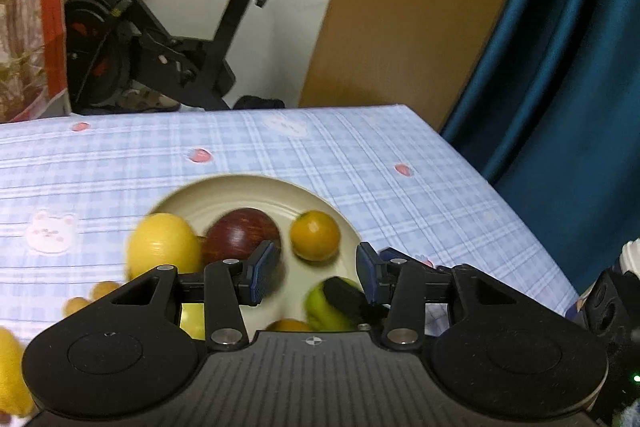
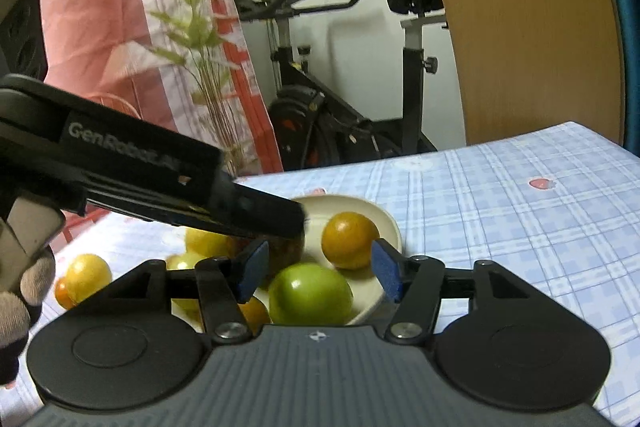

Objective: Organize fruits
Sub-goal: 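Open the left tool to set the green apple on the plate, then move the left tool to the large yellow lemon and close around it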

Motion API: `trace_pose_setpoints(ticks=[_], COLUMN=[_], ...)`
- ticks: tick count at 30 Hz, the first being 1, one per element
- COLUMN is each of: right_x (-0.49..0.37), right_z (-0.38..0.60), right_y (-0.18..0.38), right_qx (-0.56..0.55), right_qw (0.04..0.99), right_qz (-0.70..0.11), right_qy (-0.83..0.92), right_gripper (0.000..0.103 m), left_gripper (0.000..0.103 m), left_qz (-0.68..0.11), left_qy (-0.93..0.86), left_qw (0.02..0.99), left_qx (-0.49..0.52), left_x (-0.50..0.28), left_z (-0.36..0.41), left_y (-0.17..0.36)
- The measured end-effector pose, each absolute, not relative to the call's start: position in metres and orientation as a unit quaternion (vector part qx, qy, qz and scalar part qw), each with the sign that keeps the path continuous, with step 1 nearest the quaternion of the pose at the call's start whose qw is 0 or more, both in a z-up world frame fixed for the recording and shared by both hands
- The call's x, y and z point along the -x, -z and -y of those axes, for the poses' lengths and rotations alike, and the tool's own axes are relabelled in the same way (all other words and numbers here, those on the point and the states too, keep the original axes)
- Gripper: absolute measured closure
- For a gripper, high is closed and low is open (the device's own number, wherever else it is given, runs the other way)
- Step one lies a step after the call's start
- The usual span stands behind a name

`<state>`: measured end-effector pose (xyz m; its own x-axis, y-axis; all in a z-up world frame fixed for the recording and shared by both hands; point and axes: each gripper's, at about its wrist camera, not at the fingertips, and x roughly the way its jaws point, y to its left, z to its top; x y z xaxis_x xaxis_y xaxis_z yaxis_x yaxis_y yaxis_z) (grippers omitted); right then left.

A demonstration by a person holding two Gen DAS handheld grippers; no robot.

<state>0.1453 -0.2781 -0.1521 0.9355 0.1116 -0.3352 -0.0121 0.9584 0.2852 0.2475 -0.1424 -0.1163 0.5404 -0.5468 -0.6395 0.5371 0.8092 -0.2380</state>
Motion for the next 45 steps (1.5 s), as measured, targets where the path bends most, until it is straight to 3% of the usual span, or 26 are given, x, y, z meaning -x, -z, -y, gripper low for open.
trace_pose_setpoints(ticks=[11, 23, 45], right_x=[-0.133, -0.131, -0.235], right_z=[0.277, 0.243, 0.09], right_y=[0.143, 0.121, 0.121], right_qx=[-0.143, -0.13, -0.052], right_qw=[0.977, 0.976, 0.931], right_qz=[-0.156, -0.174, -0.302], right_qy=[-0.02, -0.034, -0.199], right_gripper=[0.043, 0.043, 0.046], left_gripper=[0.056, 0.056, 0.055], left_qz=[-0.338, -0.346, -0.399], left_qy=[0.239, 0.176, 0.202], left_qw=[0.91, 0.921, 0.893], left_qx=[0.024, 0.018, 0.044], left_x=[-0.236, -0.245, -0.275], left_z=[0.027, -0.07, -0.098], left_y=[0.077, 0.074, 0.119])
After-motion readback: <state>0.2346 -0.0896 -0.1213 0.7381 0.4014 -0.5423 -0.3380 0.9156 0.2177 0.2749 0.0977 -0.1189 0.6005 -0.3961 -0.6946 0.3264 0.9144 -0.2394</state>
